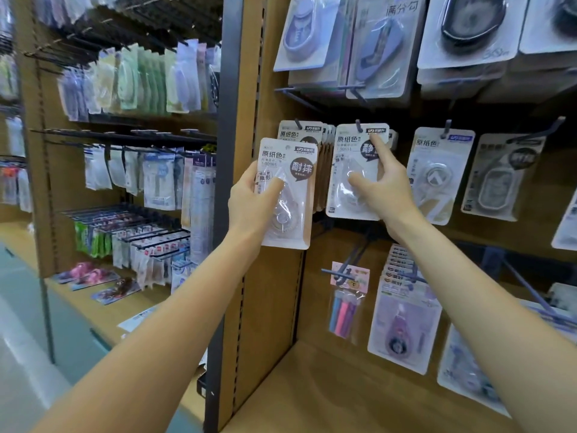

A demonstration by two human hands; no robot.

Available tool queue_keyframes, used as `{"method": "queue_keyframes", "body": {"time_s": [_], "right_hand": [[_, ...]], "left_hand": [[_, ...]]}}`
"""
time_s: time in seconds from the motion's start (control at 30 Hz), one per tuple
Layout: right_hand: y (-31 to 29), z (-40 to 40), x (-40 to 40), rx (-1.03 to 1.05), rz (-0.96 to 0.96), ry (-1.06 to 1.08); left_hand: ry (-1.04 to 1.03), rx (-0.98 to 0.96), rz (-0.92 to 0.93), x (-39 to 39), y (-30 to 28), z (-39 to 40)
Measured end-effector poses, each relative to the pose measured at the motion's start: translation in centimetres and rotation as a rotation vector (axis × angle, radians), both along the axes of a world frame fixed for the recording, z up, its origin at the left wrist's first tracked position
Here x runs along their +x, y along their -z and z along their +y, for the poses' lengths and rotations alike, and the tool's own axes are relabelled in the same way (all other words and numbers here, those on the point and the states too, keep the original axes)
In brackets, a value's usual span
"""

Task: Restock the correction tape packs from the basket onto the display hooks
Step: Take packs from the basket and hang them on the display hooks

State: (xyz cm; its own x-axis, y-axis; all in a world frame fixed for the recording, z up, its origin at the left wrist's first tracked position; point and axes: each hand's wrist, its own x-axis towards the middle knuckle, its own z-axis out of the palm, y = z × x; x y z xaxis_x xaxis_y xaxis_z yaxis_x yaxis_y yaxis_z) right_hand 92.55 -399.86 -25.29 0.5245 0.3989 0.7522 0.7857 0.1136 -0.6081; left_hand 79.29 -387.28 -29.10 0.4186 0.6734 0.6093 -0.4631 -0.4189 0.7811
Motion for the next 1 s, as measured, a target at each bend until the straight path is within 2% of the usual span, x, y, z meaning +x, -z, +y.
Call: {"method": "queue_keyframes", "body": {"time_s": [0.17, 0.27, 0.33, 0.43, 0.47, 0.57, 0.6, 0.67, 0.77, 0.9, 1.0], "right_hand": [[-1.6, 0.2, 1.3, -0.108, 0.081, 0.180], [-3.0, 0.8, 1.5, -0.267, 0.129, 0.350], [-2.7, 0.6, 0.4, -0.330, 0.043, 0.437], [-0.4, -1.0, -1.4, -0.143, -0.175, 0.512], [0.4, -1.5, -1.8, -0.095, -0.171, 0.431], [2.1, -1.8, -3.2, -0.172, 0.133, -0.169], [2.3, -1.7, -3.2, -0.208, 0.161, -0.278], [2.3, -1.4, -3.1, -0.210, 0.070, -0.284], [1.8, -1.6, -2.4, -0.107, 0.046, -0.262], [1.7, -1.1, -1.8, -0.096, 0.004, -0.238], [1.2, -0.1, -1.5, -0.078, -0.024, -0.217]], "left_hand": [[-0.009, 0.012, -0.001, 0.2, -0.4, 0.0], [0.007, 0.012, 0.017, 0.3, -0.4, -0.3], [0.029, 0.009, 0.039, 0.2, -0.3, -0.3], [0.069, -0.030, 0.029, 0.1, -0.5, -0.1], [0.084, -0.052, 0.020, 0.2, -0.5, -0.2], [0.153, -0.058, 0.036, 0.8, -0.6, -1.0], [0.194, -0.043, 0.052, 1.1, -0.7, -1.3], [0.282, -0.021, 0.087, 1.4, -0.9, -1.5], [0.369, -0.007, 0.129, 1.5, -1.0, -0.8], [0.233, 0.124, 0.256, 1.5, -0.2, -0.2], [0.180, 0.170, 0.274, 1.8, -0.2, 0.0]]}}
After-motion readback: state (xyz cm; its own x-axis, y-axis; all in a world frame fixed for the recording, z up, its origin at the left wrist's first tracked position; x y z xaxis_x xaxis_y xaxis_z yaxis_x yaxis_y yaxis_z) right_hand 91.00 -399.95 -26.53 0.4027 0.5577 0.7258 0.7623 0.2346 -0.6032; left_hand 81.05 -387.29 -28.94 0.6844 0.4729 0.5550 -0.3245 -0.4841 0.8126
